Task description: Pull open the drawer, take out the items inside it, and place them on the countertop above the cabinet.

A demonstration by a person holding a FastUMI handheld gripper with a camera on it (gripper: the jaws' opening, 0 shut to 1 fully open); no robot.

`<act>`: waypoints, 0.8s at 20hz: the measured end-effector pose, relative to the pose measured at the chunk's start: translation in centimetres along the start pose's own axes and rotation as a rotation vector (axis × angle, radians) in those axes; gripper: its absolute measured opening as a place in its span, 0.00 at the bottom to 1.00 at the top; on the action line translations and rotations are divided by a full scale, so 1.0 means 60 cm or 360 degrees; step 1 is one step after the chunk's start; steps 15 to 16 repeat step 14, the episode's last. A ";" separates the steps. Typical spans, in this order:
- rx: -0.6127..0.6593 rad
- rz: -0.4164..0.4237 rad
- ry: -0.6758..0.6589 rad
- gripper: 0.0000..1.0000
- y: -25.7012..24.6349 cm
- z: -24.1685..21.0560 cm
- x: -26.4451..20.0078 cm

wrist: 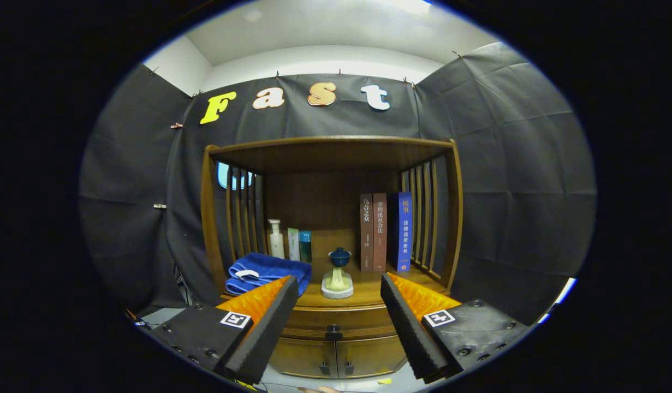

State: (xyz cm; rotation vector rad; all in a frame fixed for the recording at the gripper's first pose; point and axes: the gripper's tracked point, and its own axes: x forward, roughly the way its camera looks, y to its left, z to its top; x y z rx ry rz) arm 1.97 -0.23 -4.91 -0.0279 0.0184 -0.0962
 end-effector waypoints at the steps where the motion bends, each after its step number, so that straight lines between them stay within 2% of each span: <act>1: -0.0008 0.0003 -0.0020 0.99 0.001 0.012 -0.013; 8: -0.0003 0.0001 -0.0091 0.99 -0.009 0.055 -0.052; 16: 0.0015 -0.0013 -0.0042 0.99 -0.024 0.043 -0.052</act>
